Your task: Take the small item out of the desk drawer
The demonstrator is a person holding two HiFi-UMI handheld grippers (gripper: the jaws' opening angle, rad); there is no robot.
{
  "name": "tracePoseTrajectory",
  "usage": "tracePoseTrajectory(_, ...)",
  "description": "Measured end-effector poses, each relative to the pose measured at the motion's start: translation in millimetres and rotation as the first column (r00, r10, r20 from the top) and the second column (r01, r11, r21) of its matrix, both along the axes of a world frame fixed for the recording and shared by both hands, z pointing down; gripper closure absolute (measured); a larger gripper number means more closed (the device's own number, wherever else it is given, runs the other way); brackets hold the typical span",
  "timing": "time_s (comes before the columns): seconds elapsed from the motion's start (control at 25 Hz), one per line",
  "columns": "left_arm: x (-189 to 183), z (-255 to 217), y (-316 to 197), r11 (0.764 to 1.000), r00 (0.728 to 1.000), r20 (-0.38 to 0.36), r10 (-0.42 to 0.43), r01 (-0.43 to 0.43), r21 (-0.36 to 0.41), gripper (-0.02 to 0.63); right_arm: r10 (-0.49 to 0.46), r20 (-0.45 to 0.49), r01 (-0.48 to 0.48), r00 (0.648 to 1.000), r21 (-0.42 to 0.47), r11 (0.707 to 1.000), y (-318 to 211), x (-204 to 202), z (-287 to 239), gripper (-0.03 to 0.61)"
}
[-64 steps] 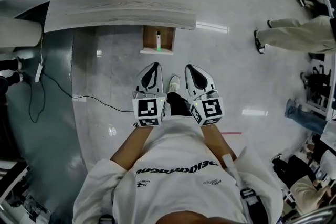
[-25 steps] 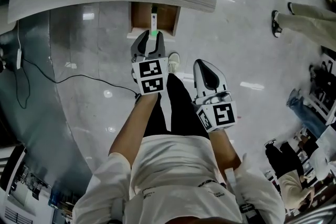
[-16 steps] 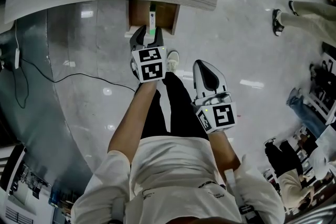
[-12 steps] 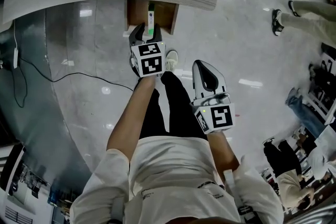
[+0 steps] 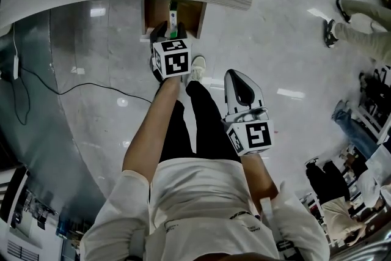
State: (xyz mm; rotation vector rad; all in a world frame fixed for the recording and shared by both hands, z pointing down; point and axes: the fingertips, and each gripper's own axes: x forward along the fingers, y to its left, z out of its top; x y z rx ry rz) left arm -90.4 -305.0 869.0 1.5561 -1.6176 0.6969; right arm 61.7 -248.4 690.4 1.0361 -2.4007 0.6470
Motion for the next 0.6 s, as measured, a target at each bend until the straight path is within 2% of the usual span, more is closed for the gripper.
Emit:
tracePoseTrajectory(0.32, 2, 13, -1, 0.998, 1.000, 0.011, -0.016, 0.017, -0.057, 0.457, -0.007, 0.014, 0.007, 1.000, -0.018, 1.000, 1, -3, 4, 0.546)
tracePoseTrajectory(0.6, -2, 20, -2, 0.994, 0.999, 0.018, -0.046, 0.047, -0.101, 0.499, -0.002, 0.007, 0.002, 1.000, -0.024, 1.000, 1, 2, 4, 0.546)
